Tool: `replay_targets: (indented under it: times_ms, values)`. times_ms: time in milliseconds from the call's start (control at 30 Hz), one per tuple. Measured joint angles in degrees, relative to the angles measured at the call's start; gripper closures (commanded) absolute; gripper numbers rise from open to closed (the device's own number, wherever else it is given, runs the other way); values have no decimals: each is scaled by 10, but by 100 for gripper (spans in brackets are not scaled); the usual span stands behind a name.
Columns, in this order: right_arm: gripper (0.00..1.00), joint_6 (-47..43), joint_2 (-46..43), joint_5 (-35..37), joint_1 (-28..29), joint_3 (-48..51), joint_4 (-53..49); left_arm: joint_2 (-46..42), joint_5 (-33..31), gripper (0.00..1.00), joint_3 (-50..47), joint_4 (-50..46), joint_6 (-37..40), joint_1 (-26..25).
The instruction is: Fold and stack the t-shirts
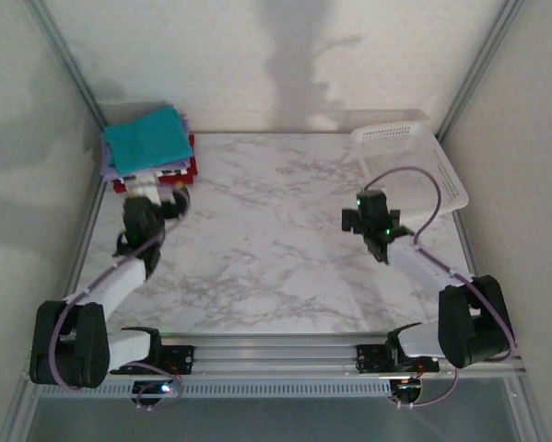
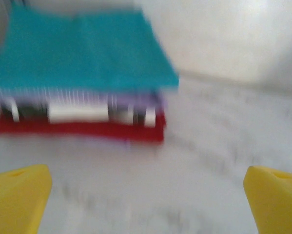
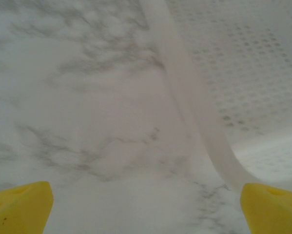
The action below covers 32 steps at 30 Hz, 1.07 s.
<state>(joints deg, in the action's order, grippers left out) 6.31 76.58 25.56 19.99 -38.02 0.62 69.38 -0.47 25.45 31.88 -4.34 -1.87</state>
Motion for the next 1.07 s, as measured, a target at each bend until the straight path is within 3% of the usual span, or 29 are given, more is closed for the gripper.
replay_targets:
  times_ms: [200,433,567,667,1067]
  values:
    - [1,-57,66,17,-52,101,254,0,-59,0,-130,134,-4,1]
    - [1,-46,90,-61,-140,198,443,55,-80,0,-179,320,-2,21]
    - [1,-45,111,-108,-143,181,452,137,-82,0,-183,424,-2,31]
    - [1,-44,112,-132,-150,166,455,186,-83,0,-155,411,-1,31]
    - [1,-42,112,-187,-157,160,452,186,-84,0,-137,416,-1,32]
